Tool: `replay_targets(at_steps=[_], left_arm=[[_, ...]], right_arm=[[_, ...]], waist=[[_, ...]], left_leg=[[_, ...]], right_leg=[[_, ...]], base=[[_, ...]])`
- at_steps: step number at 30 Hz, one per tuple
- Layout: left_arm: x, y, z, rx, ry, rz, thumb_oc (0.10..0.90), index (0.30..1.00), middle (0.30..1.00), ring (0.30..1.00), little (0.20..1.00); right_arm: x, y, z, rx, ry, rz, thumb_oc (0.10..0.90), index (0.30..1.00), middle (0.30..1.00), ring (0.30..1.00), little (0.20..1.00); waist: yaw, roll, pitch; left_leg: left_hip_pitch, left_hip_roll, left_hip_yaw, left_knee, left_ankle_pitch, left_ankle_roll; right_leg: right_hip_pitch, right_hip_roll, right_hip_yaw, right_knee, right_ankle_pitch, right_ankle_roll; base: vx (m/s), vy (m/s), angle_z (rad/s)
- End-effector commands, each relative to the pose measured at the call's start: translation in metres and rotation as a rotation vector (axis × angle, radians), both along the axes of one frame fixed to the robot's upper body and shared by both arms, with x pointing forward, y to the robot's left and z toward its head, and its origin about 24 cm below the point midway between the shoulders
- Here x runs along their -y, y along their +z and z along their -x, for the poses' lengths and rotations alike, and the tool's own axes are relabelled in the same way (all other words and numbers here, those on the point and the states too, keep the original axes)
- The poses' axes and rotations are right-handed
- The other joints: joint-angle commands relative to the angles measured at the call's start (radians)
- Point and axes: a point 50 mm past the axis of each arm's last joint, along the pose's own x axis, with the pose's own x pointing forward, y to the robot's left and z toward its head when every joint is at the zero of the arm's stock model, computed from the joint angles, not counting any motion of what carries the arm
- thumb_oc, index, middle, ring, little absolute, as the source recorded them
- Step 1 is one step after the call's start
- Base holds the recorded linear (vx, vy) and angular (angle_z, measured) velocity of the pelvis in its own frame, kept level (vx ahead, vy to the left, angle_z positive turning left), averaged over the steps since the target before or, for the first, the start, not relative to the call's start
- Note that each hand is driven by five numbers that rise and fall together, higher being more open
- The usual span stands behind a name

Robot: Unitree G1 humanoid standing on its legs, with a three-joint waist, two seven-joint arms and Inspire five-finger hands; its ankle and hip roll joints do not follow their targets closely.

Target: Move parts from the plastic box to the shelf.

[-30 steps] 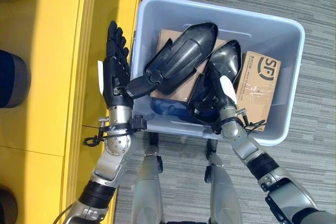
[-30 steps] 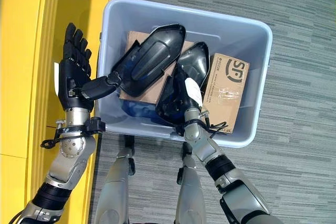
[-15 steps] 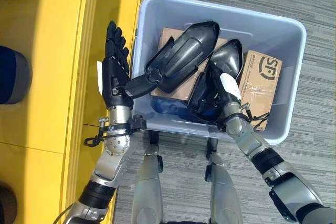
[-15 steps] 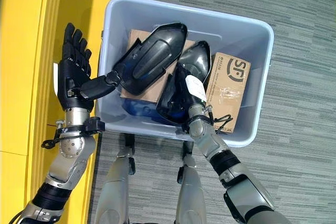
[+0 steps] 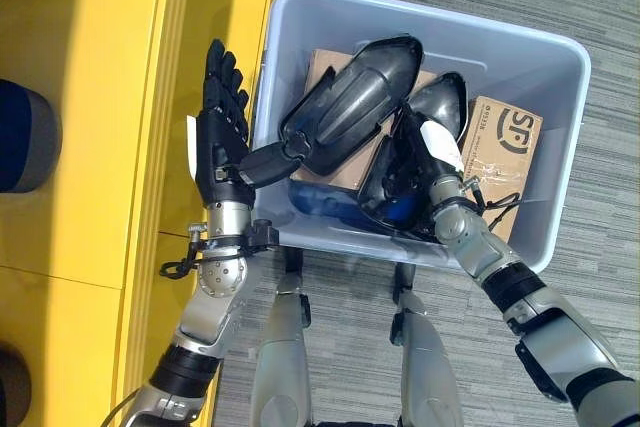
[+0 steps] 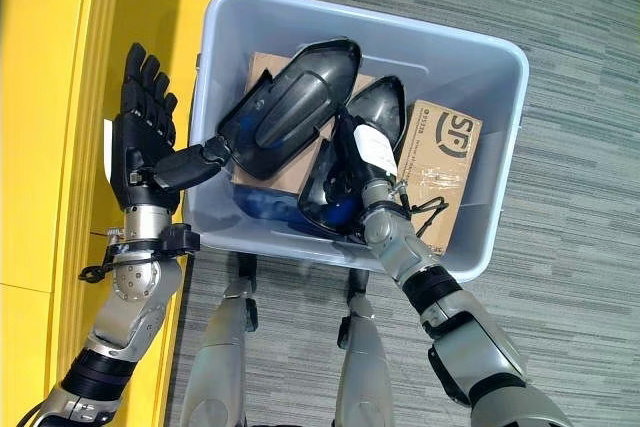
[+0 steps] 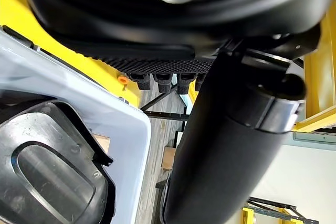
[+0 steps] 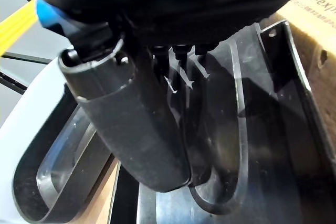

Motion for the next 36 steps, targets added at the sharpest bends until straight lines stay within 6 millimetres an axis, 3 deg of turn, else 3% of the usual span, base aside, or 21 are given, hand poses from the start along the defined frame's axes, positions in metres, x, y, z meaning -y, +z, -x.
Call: replay_targets(at_steps=[1, 15, 36], left_arm=[[0.005, 0.052, 0.025, 0.327, -0.087, 0.047, 0.900, 1.000, 1.000, 1.000, 1.000], [0.006, 0.053, 0.027, 0.336, -0.113, 0.039, 0.900, 1.000, 1.000, 1.000, 1.000], [0.003, 0.056, 0.027, 0.345, -0.097, 0.033, 0.900, 1.000, 1.000, 1.000, 1.000]], right_arm=[[-0.003, 0.065, -0.011, 0.215, 0.035, 0.010, 0.900, 1.000, 1.000, 1.000, 1.000], [0.010, 0.088, -0.025, 0.212, -0.038, -0.005, 0.900, 1.000, 1.000, 1.000, 1.000], [-0.034, 0.127, -0.013, 0.316, 0.171, -0.070, 0.900, 1.000, 1.000, 1.000, 1.000]], waist=[[0.020, 0.037, -0.014], [0.036, 0.046, -0.014], [0.046, 0.034, -0.014]], left_leg=[[-0.018, 0.026, 0.014, -0.010, 0.014, 0.001], [-0.032, 0.021, 0.010, -0.010, 0.016, 0.002], [-0.032, 0.019, 0.001, -0.011, 0.014, 0.003]], right_leg=[[0.035, -0.006, -0.011, 0.098, -0.109, -0.036], [0.016, -0.005, -0.016, 0.113, -0.112, -0.037], [0.014, -0.005, -0.024, 0.134, -0.126, -0.042]], base=[[0.00, 0.000, 0.00], [0.00, 0.000, 0.00], [0.00, 0.000, 0.00]])
